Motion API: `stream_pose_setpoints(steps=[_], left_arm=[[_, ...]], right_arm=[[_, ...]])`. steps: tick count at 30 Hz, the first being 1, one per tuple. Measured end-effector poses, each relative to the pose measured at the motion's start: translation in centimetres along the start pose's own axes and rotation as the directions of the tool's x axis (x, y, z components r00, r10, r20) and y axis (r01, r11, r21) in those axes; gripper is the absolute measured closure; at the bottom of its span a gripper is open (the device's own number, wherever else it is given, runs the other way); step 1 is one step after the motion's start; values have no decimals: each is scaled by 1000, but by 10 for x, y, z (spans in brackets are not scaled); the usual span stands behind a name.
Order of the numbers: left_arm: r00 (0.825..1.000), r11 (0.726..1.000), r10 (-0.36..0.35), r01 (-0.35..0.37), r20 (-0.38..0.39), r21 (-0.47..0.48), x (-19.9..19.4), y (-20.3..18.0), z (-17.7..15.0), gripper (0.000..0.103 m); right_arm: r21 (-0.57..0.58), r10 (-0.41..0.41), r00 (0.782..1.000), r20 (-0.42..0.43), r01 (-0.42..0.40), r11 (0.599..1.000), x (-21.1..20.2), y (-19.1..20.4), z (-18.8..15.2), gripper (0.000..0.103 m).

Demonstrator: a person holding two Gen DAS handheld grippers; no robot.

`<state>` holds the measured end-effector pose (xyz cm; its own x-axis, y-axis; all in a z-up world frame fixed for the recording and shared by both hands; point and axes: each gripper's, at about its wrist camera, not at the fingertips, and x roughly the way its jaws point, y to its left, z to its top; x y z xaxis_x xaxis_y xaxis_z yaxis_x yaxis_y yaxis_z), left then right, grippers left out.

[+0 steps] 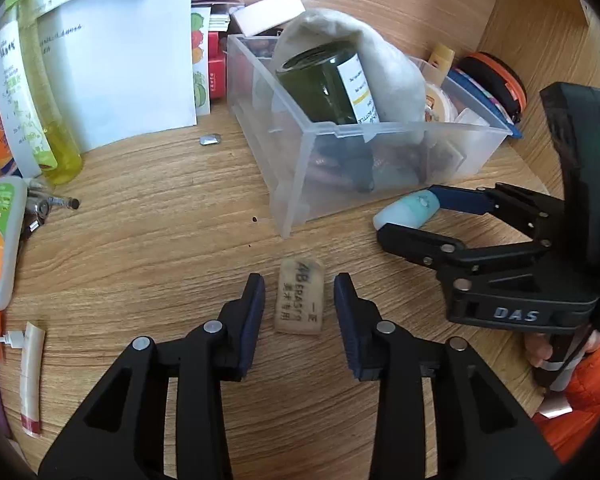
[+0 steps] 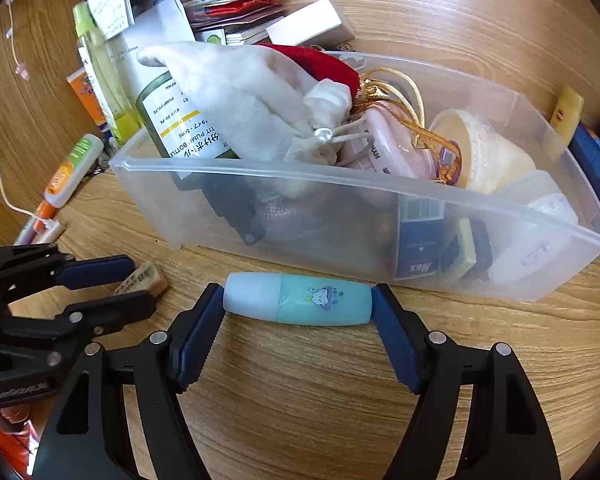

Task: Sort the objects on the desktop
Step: 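Place the eraser tag and blue-green tube into the clear box and release both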

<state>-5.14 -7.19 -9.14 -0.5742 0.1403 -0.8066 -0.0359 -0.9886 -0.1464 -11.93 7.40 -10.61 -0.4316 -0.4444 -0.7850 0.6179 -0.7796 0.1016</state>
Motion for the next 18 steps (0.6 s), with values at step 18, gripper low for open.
stream_pose_setpoints(steps=[18], left_arm=[[992,995,101,-101,77,-3,-19,-21,1,80]], right_arm=[[5,36,989,145,-37,999,-59,-24,-6,32]])
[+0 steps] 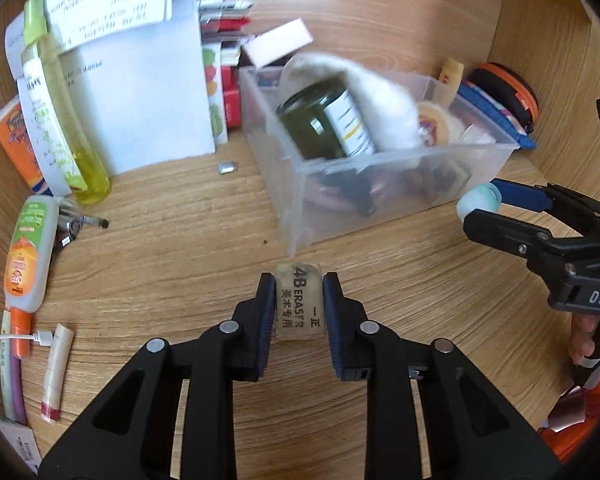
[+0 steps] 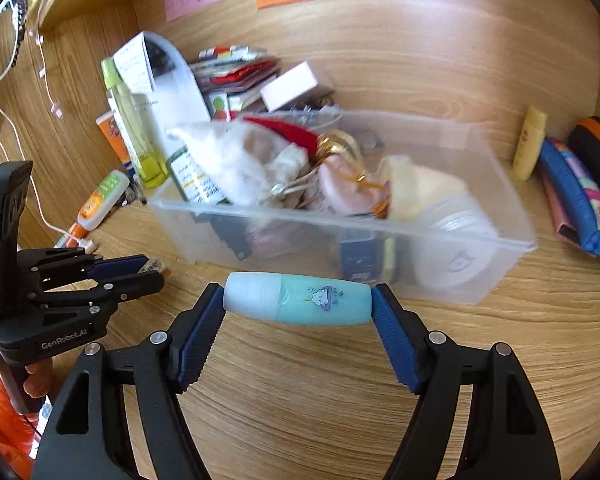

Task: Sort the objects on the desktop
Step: 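Place the eraser tag and blue-green tube into the clear box and release both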

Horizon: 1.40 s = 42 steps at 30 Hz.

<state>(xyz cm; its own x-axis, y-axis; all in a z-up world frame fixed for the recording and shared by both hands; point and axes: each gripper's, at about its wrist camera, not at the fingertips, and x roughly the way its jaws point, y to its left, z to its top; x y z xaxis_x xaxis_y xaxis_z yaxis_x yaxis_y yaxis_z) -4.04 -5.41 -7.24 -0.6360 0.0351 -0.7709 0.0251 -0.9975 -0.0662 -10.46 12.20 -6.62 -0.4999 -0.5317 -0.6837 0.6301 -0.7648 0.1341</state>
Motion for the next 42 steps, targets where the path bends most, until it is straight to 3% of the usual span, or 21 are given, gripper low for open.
stream_pose_setpoints(steps=[16,24,39,42], left_arm=[[986,999,-46,42,157,31,-32,-50,44,80],[983,997,-57,48,175,55,-26,-66,68,80],[982,995,-94,86,164,56,5,-76,109,80],[983,996,-85,81,161,34,18,-76,113,80]], right_arm=[[55,-64,988,141,57,997,-42,-49,17,32],[85,-62,988,141,51,995,-34,-73,24,32],[4,-63,992,110,63,998,-1,-67,40,32],[10,-94,989,118,93,996,0,-71,40,32]])
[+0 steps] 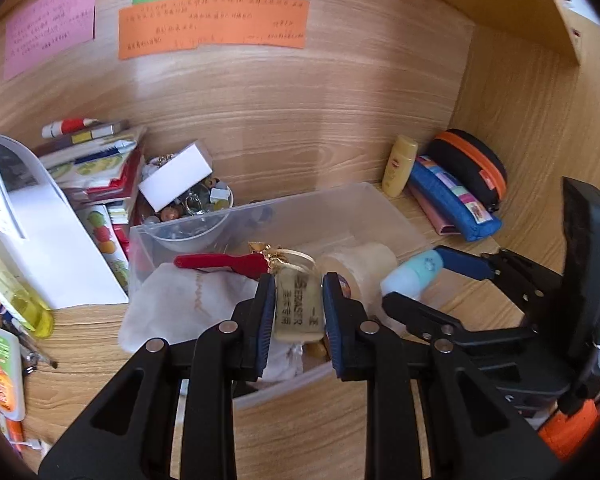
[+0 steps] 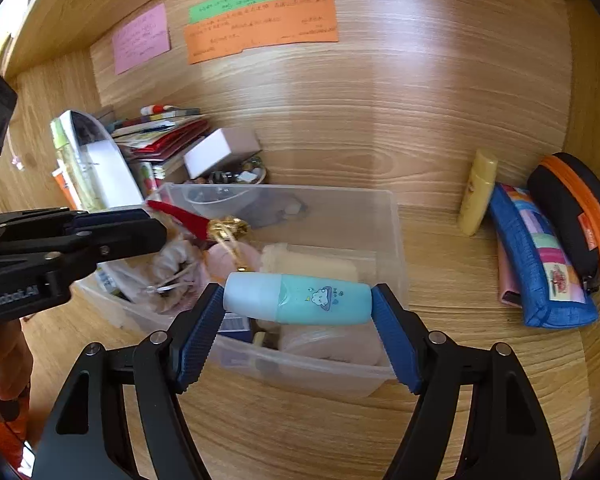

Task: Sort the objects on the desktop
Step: 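Place the eraser tag and blue-green tube into the clear box and release both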

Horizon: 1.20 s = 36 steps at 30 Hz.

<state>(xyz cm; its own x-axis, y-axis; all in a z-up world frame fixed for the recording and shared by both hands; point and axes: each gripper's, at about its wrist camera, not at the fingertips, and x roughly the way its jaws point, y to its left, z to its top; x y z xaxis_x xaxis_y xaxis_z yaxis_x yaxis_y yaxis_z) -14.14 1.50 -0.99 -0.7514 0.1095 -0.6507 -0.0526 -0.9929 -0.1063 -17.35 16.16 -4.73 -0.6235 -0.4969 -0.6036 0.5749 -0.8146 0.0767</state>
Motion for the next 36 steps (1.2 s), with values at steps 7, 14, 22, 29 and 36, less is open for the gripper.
stream_pose_setpoints(steps=[7,14,22,29,36], left_arm=[[1000,1000,19,-19,4,-4,14,2,-2,80],[1000,999,-29,29,6,-18,11,6,-2,78],[999,999,-23,25,38,-38,3,9,-3,46],[997,999,33,-31,74,-30,-11,4,-5,29],[985,994,28,-9,171,-113,-34,21,-13,6]], right_arm=[[29,6,1000,-25,-5,1000,8,-6,0,31],[-15,-17,1000,-24,17,1000,10,2,-2,31],[5,2,1000,-24,-2,1000,8,-2,0,31],[4,-13,1000,-3,13,1000,-2,0,4,31],[5,-32,999,21,32,999,-20,1,4,26]])
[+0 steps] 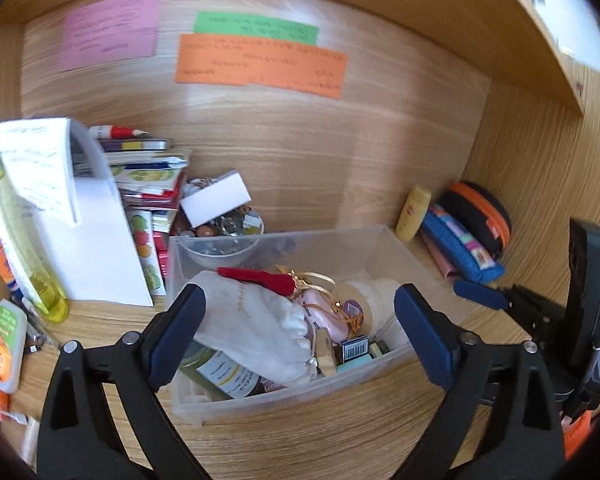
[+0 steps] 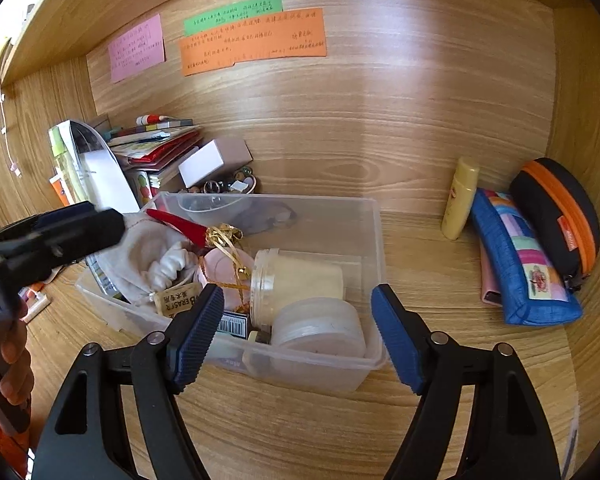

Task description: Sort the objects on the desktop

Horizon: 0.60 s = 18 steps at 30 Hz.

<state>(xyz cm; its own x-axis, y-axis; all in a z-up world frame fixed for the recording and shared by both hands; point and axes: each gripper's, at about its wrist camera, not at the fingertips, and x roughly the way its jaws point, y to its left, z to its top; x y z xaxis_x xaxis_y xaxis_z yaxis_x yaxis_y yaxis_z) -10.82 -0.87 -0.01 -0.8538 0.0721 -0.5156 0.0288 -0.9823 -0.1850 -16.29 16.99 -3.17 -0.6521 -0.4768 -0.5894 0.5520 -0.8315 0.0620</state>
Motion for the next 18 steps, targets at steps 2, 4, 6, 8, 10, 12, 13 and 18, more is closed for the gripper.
stream_pose_setpoints(steps=[2,4,6,8,10,12,13,18], left_arm=[[1000,1000,-3,3,20,-11,-6,4,0,6],[1000,1000,13,-12,26,-14,-12,6,-2,6],[999,999,32,-31,24,-10,-18,7,-4,6],[999,999,53,-53,-4,-5,-21,6,-6,6],[999,999,48,-48,-19,-2,-24,6,-9,6],[999,999,49,-49,-12,-3,-30,5,-13,6],[998,998,57,-57,-11,1,-33,4,-15,6],[997,997,74,-74,-9,8,-43,1,-24,6]], right_arm=[[-1,-11,1000,9,11,1000,-5,0,-2,21],[-9,-21,1000,17,21,1000,-11,2,-3,20],[-19,-22,1000,17,22,1000,-15,4,-4,19],[-23,-21,1000,18,22,999,-19,6,-5,18],[-31,-18,1000,21,19,999,-25,8,-7,17],[-38,-17,999,27,18,999,-31,11,-8,16],[-41,-17,999,30,18,999,-34,12,-9,15],[-41,-17,998,64,19,999,-51,15,-13,2]])
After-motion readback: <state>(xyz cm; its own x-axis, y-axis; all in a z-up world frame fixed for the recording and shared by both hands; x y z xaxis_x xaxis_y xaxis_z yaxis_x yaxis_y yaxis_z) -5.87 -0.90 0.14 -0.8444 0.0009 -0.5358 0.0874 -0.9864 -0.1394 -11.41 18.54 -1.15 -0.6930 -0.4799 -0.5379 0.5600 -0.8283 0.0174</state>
